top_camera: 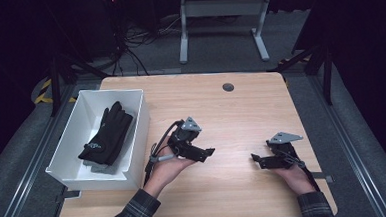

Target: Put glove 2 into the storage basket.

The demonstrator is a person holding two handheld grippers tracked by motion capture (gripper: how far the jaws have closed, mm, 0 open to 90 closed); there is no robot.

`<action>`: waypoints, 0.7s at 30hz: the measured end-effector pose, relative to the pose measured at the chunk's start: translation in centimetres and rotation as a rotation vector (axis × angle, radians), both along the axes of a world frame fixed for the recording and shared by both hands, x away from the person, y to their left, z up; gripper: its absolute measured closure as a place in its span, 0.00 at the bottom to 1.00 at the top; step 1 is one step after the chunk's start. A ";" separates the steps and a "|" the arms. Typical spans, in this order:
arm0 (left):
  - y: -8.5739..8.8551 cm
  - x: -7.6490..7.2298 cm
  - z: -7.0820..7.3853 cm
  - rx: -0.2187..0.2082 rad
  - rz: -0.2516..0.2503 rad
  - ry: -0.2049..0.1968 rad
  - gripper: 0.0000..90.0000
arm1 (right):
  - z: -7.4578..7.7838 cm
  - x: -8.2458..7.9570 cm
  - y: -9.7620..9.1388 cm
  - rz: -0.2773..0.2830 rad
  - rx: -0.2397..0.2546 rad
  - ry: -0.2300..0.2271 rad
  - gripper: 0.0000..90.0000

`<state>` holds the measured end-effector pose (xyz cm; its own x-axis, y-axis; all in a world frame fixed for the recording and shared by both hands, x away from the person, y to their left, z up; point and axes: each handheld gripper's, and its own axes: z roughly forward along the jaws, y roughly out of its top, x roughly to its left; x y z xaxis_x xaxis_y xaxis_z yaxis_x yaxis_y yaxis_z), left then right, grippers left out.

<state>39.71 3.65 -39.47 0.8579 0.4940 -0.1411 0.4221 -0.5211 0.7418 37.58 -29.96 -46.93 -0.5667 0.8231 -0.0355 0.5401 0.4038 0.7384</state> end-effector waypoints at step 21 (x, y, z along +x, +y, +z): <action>-2.0 -0.4 -5.7 0.131 -0.048 0.010 0.19 | 0.0 0.0 0.0 0.002 0.001 0.000 0.18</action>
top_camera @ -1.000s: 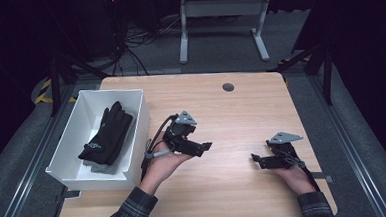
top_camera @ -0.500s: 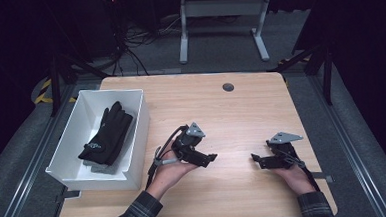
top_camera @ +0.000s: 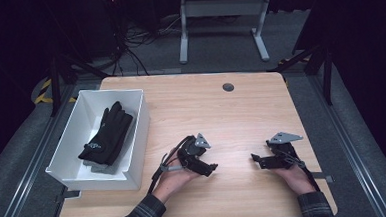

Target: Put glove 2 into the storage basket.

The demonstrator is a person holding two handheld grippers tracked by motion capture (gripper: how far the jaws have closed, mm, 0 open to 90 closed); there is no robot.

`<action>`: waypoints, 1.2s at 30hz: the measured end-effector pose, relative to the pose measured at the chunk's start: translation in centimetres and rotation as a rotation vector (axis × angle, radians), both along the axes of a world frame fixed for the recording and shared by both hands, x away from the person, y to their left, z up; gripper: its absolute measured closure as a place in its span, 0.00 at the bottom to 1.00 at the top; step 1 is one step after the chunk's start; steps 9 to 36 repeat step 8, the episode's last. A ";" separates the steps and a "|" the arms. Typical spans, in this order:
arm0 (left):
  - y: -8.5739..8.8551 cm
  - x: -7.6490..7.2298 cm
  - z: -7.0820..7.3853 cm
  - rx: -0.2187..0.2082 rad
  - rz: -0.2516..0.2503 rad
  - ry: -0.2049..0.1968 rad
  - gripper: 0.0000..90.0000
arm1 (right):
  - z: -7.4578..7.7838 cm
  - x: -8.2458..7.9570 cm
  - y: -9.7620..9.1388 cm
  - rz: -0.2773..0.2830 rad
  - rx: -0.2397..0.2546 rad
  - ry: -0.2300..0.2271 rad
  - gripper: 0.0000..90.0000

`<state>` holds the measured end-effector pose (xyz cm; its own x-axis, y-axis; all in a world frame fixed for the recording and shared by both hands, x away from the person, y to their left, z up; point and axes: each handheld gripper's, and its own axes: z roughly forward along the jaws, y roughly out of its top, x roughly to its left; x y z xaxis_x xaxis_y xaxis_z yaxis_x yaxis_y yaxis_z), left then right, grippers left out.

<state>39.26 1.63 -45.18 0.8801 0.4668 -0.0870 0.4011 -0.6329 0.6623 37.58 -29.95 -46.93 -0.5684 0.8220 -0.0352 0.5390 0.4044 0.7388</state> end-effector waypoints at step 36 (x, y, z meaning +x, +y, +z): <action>0.0 0.0 -0.5 0.019 -0.007 0.009 0.18 | 0.0 0.0 0.0 0.004 -0.002 0.000 0.18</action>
